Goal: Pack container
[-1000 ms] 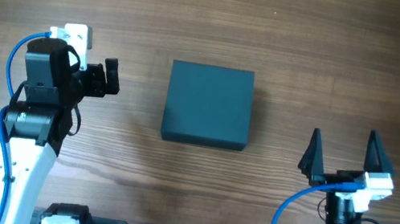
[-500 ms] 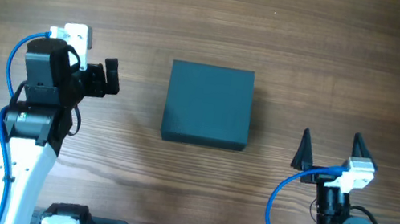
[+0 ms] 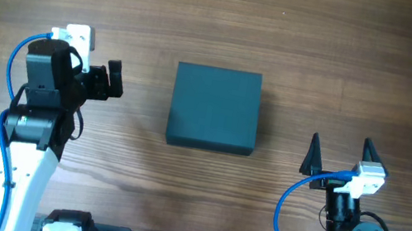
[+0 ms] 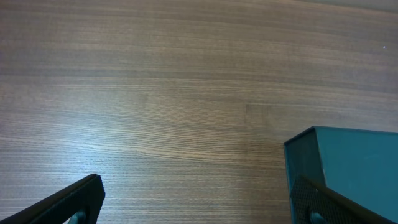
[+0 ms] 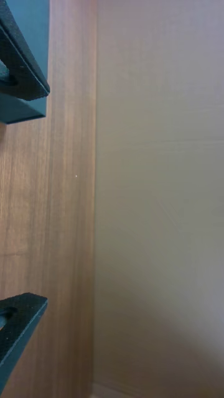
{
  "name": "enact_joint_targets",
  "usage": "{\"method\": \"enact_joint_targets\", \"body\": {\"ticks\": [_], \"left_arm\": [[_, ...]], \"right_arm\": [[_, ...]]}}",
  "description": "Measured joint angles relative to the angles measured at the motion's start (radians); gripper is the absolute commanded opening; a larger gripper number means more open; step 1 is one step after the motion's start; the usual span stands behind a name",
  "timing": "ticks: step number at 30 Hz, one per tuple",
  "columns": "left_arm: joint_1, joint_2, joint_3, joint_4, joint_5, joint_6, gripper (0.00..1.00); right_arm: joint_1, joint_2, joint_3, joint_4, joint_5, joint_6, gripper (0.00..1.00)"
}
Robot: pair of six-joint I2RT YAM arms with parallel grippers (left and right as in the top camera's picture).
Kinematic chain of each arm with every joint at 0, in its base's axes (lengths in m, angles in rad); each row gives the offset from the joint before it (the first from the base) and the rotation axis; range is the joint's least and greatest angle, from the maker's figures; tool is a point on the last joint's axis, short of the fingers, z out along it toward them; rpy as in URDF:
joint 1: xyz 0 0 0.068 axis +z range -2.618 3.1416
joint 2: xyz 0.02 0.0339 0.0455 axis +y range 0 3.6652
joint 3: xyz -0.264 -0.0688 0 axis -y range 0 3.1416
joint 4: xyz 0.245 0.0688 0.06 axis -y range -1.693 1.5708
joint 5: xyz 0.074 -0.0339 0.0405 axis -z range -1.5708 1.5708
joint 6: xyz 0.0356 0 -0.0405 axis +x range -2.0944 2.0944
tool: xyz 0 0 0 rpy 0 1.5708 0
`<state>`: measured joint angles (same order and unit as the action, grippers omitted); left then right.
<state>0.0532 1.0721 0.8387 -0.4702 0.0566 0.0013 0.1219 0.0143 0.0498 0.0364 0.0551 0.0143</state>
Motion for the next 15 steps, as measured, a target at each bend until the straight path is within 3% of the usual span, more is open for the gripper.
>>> {"method": "enact_joint_targets", "body": {"ticks": [15], "left_arm": [[0.0,0.0,0.0,0.0,0.0,0.0,1.0]], "right_arm": [[0.0,0.0,0.0,-0.007,0.003,0.0,1.0]]}}
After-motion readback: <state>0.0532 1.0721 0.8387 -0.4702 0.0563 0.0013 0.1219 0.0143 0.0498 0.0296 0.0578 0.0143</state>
